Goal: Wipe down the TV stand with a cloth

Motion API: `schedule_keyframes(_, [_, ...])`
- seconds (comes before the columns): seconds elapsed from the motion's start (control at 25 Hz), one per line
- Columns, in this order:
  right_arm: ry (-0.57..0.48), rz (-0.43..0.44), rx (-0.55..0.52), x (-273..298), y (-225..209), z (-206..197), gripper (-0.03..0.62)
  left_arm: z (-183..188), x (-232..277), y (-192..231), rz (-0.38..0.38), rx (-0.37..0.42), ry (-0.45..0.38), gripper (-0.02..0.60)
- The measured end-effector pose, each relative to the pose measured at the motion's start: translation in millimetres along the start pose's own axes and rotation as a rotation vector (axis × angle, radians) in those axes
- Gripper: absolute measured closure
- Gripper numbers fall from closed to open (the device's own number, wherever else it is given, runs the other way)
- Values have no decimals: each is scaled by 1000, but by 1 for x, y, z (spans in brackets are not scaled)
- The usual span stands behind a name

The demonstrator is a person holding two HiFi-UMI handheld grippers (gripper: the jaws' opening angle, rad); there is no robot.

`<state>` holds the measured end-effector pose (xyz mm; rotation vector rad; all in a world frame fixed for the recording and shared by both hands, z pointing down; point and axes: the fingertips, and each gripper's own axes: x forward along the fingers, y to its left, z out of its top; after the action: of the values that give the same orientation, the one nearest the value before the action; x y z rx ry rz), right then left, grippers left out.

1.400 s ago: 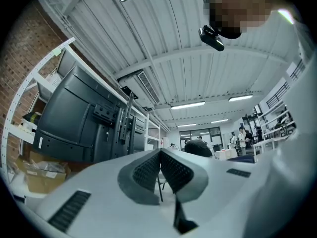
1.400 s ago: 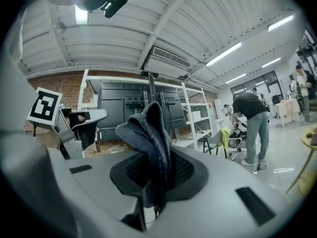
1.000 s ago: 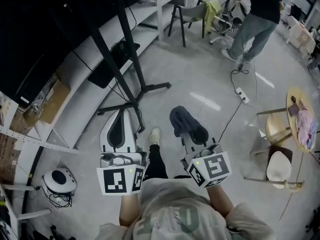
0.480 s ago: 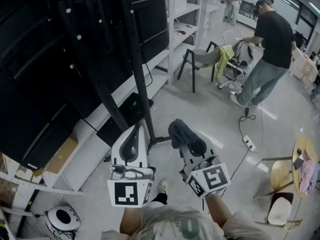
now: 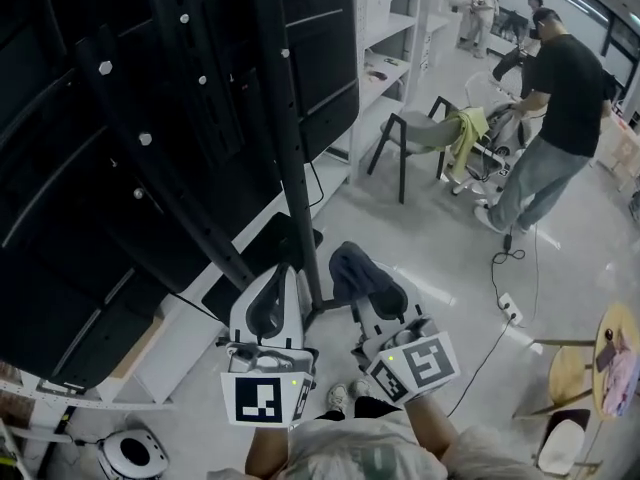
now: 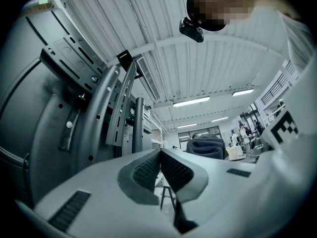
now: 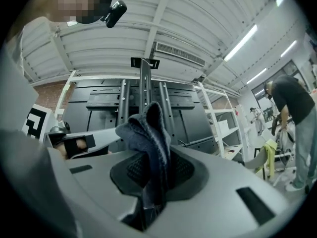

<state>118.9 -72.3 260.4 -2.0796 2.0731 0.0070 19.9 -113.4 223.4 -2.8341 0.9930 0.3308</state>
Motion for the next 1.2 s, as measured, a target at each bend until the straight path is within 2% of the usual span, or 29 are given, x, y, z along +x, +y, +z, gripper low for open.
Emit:
schedule_keyframes(0.36, [2,85,-43,28,-10,3,536,1,26,12,74,0,-1,566])
schedule_keyframes(0.76, [0,141,-16,27,-18,7,537,10,34,-1,101,40,6,566])
schedule_keyframes(0.92, [-12,174,-39,36,-12,11,537,9,29,12,168,84,47,566])
schedule_keyframes(1.04, [-56,231,-105,49,2,30,537,19,21,25,225,118,50,566])
schedule_keyframes(1.2, [-142,327,-314,79,44,82,537,32,3,41,291,141,41,566])
